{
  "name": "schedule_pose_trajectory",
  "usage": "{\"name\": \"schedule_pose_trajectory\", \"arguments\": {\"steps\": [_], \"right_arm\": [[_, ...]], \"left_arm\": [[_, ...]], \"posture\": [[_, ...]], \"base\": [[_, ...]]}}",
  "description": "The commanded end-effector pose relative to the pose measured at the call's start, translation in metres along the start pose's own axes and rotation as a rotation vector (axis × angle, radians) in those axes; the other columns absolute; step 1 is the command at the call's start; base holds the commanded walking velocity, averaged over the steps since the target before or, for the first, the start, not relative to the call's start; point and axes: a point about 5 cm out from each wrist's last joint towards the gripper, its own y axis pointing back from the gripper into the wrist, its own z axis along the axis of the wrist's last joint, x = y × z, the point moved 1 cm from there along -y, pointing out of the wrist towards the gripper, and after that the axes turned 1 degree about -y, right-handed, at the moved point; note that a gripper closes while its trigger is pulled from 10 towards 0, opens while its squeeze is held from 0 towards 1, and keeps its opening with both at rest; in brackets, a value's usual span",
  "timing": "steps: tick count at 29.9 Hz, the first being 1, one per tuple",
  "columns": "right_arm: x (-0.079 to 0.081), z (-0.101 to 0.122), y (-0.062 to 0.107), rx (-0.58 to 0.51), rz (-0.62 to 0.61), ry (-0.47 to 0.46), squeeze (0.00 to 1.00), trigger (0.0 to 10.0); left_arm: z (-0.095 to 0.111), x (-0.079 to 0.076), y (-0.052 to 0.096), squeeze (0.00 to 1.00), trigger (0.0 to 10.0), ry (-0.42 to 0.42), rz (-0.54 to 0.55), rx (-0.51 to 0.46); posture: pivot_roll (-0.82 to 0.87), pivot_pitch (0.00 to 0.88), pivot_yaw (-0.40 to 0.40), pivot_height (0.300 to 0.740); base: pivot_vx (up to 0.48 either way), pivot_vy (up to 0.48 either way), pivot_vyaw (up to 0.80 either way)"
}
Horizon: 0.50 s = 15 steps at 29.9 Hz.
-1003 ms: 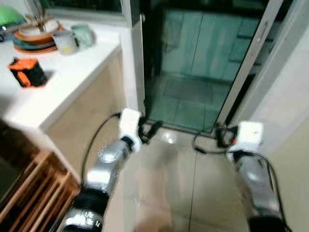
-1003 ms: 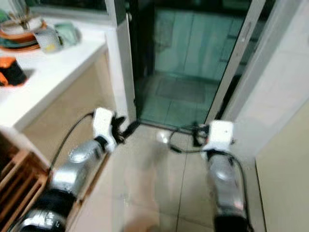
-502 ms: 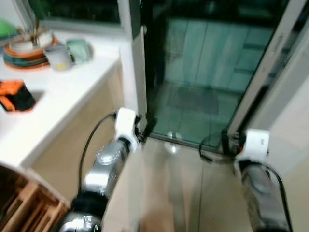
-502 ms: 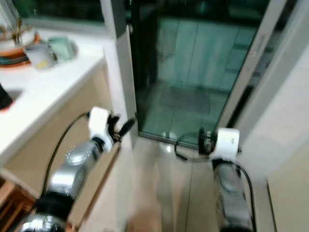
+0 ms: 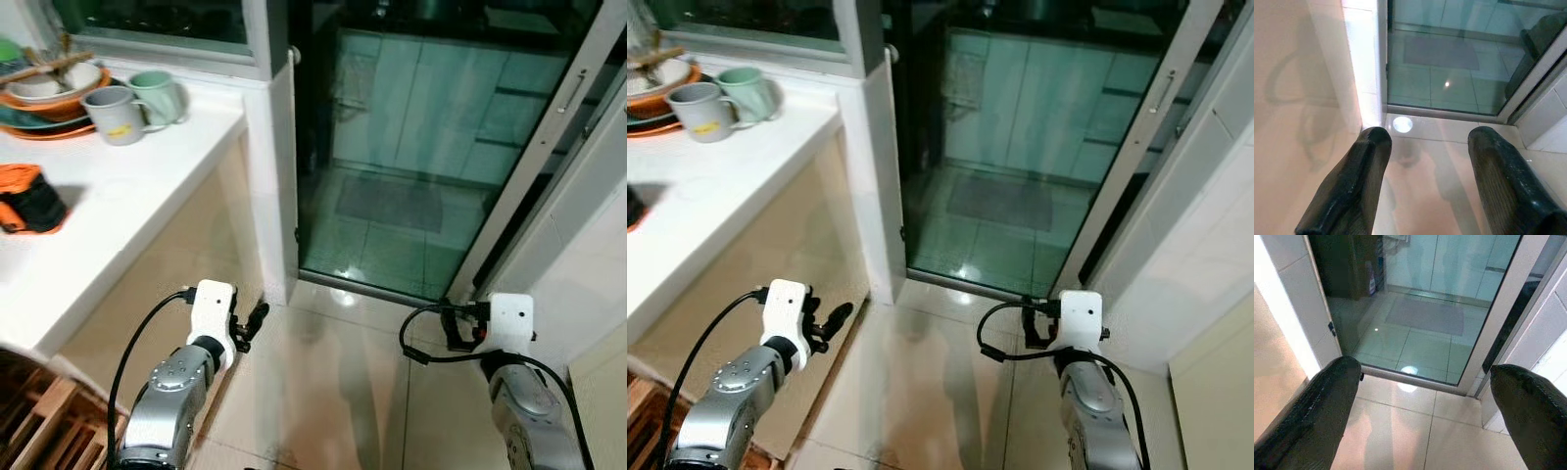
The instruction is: Restocking fridge
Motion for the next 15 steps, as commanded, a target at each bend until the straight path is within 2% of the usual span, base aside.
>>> {"name": "schedule_pose_trajectory", "arguments": {"steps": [1, 6, 15], "right_arm": [[-0.0034, -0.0005, 0.0013, 0.004, -0.001, -0.01, 0.0, 10.0], [-0.0026, -0.001, 0.0013, 0.003, 0.003, -0.009, 0.0, 10.0], [-0.0023, -0.0015, -0.0002, 0.002, 0.007, -0.003, 0.0, 10.0]], "left_arm": [[0.0041, -0.0021, -0.0016, 0.0, 10.0, -0.01, -0.013, -0.003], [0.0012, 0.0011, -0.0092, 0.0, 10.0, -0.025, -0.001, 0.003], [0.0111, -0.0003, -0.0097, 0.0, 10.0, -0.037, -0.002, -0.024]], "posture": [[-0.12, 0.0, 0.026, 0.74], [-0.12, 0.0, 0.029, 0.74], [-0.13, 0.0, 0.032, 0.74]], "base": [[0.0, 0.0, 0.0], [0.0, 0.0, 0.0], [0.0, 0.0, 0.0]]}}
